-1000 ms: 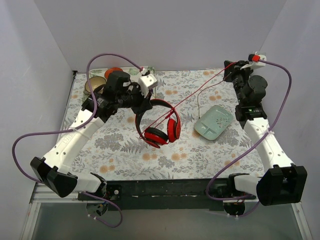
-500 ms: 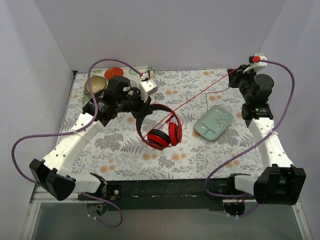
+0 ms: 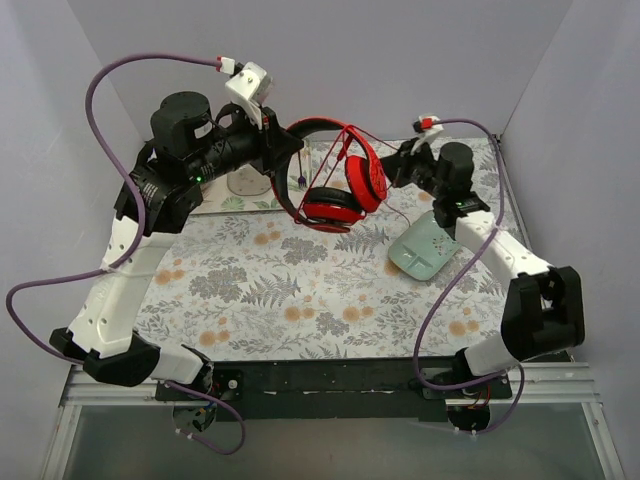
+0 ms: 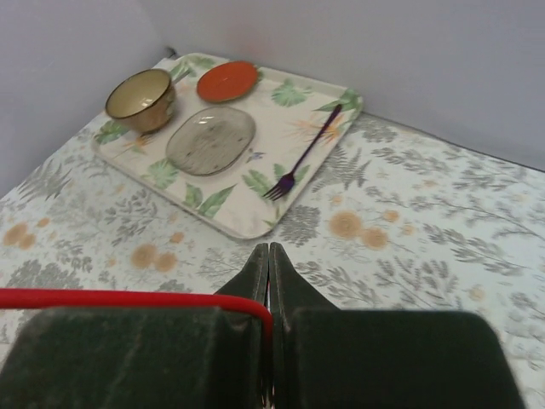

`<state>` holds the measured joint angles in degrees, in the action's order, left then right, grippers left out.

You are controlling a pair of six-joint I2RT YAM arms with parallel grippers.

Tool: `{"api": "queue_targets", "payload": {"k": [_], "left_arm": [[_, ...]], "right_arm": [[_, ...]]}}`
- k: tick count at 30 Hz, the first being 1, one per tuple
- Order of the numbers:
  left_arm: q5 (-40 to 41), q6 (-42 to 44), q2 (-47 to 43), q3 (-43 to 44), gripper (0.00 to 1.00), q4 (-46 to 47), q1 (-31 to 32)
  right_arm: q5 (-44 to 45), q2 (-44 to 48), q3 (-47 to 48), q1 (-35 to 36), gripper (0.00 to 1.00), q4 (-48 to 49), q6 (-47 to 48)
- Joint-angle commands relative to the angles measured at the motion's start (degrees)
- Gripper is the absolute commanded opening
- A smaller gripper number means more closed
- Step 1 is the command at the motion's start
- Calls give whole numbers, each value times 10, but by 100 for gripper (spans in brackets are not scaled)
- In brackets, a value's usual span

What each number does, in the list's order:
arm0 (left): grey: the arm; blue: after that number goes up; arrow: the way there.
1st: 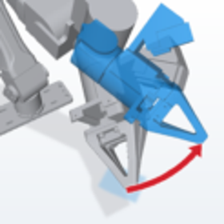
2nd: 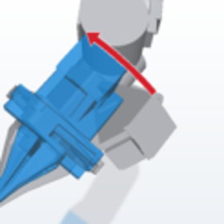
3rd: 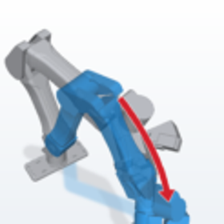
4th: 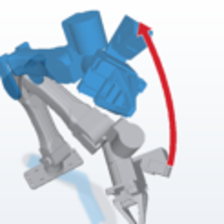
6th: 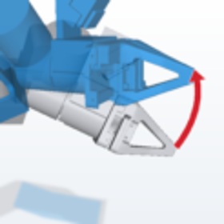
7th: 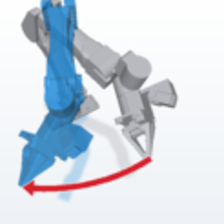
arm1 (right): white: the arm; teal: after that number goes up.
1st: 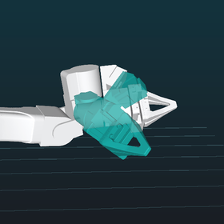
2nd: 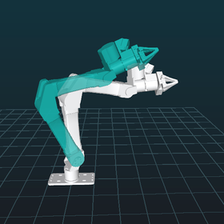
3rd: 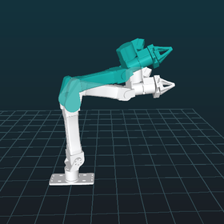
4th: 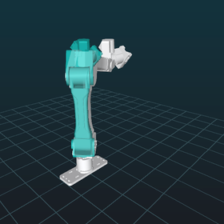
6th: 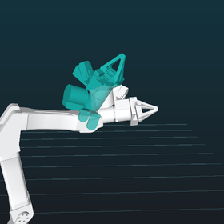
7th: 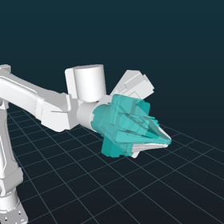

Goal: Wrap the headphones

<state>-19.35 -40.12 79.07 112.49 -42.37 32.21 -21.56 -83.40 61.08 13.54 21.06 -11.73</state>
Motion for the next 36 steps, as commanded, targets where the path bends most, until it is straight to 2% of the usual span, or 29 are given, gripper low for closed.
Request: {"api": "queue_targets", "payload": {"k": [1,5,6,10,13,18,20,24,27,28,29,32,33,36], "left_arm": [[57,-85,-17,40,0,72,2],[152,-107,-33,1,0,142,2],[177,-113,-29,4,0,149,1],[217,-132,-12,11,0,159,1],[229,-127,0,18,0,165,1],[223,-114,6,21,0,170,2],[211,-110,4,22,0,166,2],[224,-107,-1,26,0,167,1],[236,-110,2,34,0,167,1],[238,-114,4,38,0,164,1],[244,-119,6,39,0,159,1],[273,-135,1,34,0,158,1],[300,-132,0,32,0,161,1],[338,-103,0,21,0,183,-2]], "right_arm": [[28,-74,31,60,1,2,-13],[28,-110,21,126,1,48,-50],[29,-117,13,152,1,90,-76],[32,-140,-24,207,4,172,-135],[43,-154,-56,238,11,241,-181],[79,-180,-76,264,22,285,-209],[74,-190,-77,264,22,305,-217],[88,-193,-81,264,27,297,-209],[88,-199,-91,264,27,307,-217],[83,-199,-91,264,21,309,-218],[62,-199,-90,264,2,309,-218],[11,-191,-62,276,1,241,-201],[1,-188,-49,282,1,172,-186],[18,-166,-24,332,1,83,-110]]}}
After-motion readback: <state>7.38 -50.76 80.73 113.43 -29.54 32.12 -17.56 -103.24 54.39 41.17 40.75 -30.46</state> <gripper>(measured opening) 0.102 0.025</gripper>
